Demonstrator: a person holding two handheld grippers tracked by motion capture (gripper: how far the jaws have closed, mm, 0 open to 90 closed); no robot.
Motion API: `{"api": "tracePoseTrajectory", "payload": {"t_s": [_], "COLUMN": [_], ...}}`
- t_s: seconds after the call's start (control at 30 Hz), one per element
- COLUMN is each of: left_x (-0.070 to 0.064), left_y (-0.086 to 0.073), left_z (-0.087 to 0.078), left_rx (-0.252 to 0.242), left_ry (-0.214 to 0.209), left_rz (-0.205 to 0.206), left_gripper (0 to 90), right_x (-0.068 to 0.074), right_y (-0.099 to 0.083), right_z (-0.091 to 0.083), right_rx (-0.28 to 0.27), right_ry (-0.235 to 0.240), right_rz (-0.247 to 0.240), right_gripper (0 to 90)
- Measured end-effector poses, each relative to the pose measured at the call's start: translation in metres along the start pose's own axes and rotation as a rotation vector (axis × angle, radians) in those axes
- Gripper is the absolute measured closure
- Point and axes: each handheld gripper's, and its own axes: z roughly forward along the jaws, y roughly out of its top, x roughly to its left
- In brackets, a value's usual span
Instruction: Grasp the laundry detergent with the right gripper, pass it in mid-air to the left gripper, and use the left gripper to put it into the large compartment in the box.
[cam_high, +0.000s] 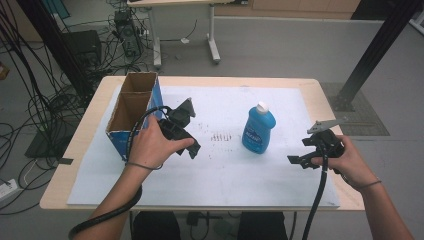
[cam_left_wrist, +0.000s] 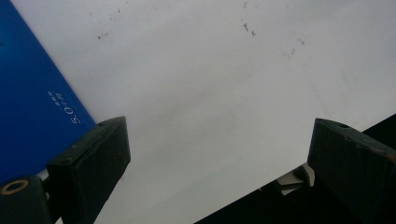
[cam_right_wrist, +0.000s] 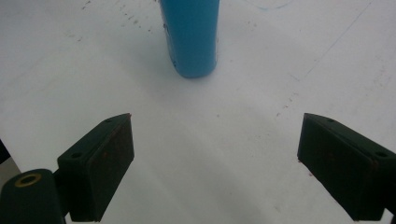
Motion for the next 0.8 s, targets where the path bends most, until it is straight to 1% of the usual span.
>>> {"api": "tracePoseTrajectory", "payload": {"t_s": [0.03, 0.13, 0.23, 0.27, 0.33, 0.37, 0.7, 0.73, 0.8], "left_x": [0.001, 0.000, 0.001, 0.002, 0.004, 0.005, 0.006, 0.006, 0.006], "left_y": [0.000, -0.001, -0.001, -0.001, 0.000, -0.001, 0.000, 0.001, 0.000], "left_z": [0.000, 0.002, 0.003, 0.003, 0.004, 0.004, 0.004, 0.004, 0.004], "left_rx": [-0.002, 0.000, 0.000, -0.001, 0.000, -0.003, -0.004, -0.001, -0.005], "left_ry": [-0.002, 0.004, -0.002, -0.004, -0.005, -0.005, -0.009, -0.007, -0.008], "left_rz": [-0.002, -0.006, -0.006, -0.005, -0.012, -0.014, -0.020, -0.015, -0.020], "left_gripper": [6.2, 6.2, 6.2, 6.2, 6.2, 6.2, 6.2, 6.3, 6.3], "right_x": [-0.001, -0.002, -0.004, -0.004, -0.006, -0.004, -0.006, -0.007, -0.006], "right_y": [-0.004, -0.006, -0.010, -0.013, -0.016, -0.020, -0.029, -0.031, -0.031], "right_z": [0.002, 0.003, 0.005, 0.006, 0.007, 0.009, 0.014, 0.015, 0.015], "right_rx": [-0.017, -0.026, -0.036, -0.047, -0.061, -0.084, -0.112, -0.117, -0.117], "right_ry": [0.000, 0.003, 0.000, -0.005, -0.002, -0.013, -0.004, -0.002, -0.002], "right_rz": [0.004, 0.004, 0.013, 0.016, 0.021, 0.021, 0.016, 0.020, 0.021], "right_gripper": [10.4, 10.2, 10.1, 10.1, 10.1, 10.2, 10.2, 10.1, 10.1]}}
